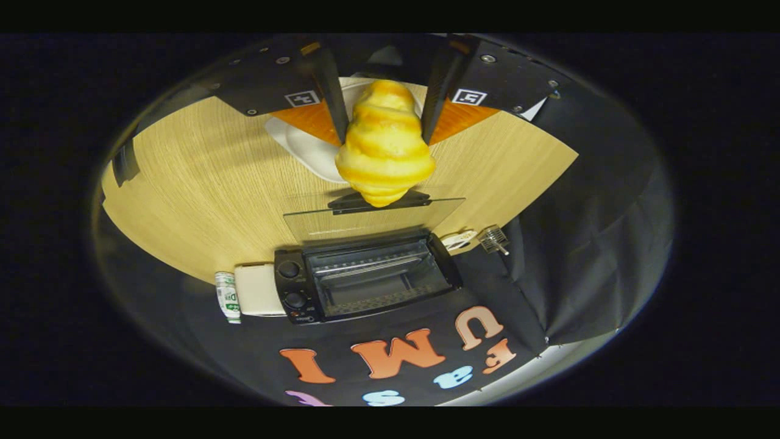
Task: Open the toaster oven, put the food inside, and close the toaster oven door.
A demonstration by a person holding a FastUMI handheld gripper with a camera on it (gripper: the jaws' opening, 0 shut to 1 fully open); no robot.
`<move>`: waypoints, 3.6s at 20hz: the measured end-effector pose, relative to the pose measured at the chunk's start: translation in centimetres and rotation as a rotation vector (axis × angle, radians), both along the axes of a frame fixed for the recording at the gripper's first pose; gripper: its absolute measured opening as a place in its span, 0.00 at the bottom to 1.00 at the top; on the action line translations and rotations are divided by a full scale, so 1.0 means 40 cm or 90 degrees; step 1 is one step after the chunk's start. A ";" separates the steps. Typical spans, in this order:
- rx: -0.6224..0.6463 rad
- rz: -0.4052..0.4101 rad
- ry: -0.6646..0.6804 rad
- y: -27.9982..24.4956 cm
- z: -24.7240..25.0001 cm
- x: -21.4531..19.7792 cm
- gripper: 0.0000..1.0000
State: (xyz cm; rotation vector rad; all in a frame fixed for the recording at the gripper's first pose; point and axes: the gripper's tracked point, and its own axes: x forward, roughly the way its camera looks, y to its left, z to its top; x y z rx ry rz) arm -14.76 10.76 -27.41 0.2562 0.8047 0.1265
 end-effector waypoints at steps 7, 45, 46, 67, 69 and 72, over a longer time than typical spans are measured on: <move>0.096 -0.015 -0.028 0.035 0.048 0.064 0.64; 0.334 -0.187 -0.049 0.080 0.031 0.716 0.63; 0.330 -0.188 -0.053 0.080 0.029 0.729 0.63; 0.253 -0.258 -0.070 0.035 -0.025 0.839 0.74; 0.242 -0.243 -0.083 0.045 -0.017 0.831 0.76; 0.202 -0.219 -0.101 0.043 0.008 0.813 0.91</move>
